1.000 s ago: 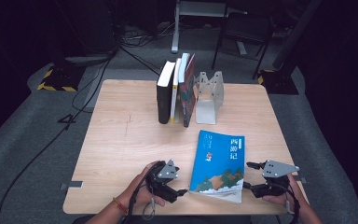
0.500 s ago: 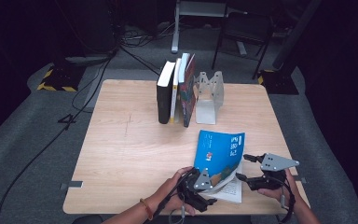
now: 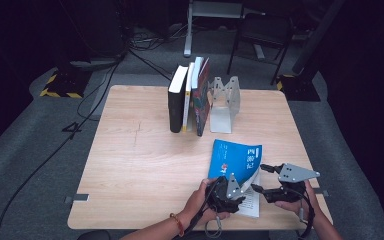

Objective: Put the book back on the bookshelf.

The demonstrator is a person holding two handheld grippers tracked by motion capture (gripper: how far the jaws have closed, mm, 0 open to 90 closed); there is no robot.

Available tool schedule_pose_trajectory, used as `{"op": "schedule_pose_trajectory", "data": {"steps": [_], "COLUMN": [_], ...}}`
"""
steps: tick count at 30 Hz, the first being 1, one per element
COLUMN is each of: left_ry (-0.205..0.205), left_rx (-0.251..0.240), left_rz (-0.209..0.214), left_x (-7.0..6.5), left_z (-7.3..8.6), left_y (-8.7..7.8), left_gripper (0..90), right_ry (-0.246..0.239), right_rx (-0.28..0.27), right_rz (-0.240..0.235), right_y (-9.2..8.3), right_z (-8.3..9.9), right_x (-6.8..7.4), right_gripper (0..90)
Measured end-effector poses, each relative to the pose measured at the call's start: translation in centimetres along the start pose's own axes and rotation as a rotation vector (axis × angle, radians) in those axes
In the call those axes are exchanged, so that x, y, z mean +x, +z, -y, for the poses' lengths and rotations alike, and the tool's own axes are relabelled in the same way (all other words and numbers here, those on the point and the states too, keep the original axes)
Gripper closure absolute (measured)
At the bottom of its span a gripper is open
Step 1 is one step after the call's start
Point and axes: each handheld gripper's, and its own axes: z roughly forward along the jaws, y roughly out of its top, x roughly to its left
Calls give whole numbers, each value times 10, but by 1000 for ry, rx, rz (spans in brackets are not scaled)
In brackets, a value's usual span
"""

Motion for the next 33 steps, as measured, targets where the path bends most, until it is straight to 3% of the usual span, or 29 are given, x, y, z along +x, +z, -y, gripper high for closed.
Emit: {"op": "schedule_pose_trajectory", "data": {"steps": [2,3,4,6,11,14,19,23,26,28,30,31,33], "left_ry": [14,32,75,90,132,146,127,124,97,98,91,80,49], "left_rx": [-12,-17,-9,-10,20,31,41,45,31,30,28,23,-2], "left_rz": [11,9,-4,-5,17,50,76,69,73,65,62,64,59], "left_x": [1,1,-1,0,10,21,42,52,62,67,71,73,77], "left_z": [0,-1,-2,-2,1,6,21,30,39,43,48,50,56], "left_y": [-2,-3,-6,-8,-18,-28,-50,-64,-76,-83,-88,-91,-97], "left_gripper": [511,597,627,674,718,727,733,733,726,723,716,707,696], "right_ry": [6,5,5,8,-4,-38,-93,-93,-107,-127,-133,-138,-122], "right_rx": [-1,-8,-9,-10,-15,4,38,32,49,65,64,63,28], "right_rz": [2,3,2,2,-39,-78,-109,-115,-124,-104,-99,-71,-100], "right_y": [0,-1,-1,-2,-3,3,22,33,48,56,60,61,61], "right_z": [0,0,0,1,0,-2,-5,-7,-9,-9,-10,-10,-11], "right_x": [0,-1,-1,-1,0,4,11,10,10,11,11,11,8], "right_gripper": [271,286,292,297,297,293,293,302,305,316,384,416,502]}}
